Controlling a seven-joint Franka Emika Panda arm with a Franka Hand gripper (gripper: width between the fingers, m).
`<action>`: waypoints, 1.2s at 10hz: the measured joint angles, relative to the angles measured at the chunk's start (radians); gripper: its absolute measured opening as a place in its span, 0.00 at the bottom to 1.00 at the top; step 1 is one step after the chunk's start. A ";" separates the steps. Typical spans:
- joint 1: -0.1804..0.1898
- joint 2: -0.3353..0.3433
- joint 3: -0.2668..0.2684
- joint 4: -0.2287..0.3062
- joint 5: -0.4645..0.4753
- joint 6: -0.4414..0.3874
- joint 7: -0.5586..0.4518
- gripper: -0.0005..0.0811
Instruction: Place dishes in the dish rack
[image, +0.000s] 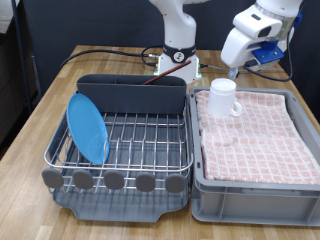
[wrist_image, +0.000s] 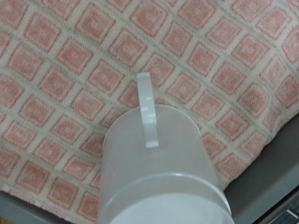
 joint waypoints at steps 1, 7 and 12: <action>0.000 0.014 -0.002 -0.003 0.000 0.027 -0.008 0.99; 0.001 0.088 0.015 0.026 -0.008 0.019 -0.024 0.99; 0.001 0.195 0.027 0.069 -0.049 0.004 -0.012 0.99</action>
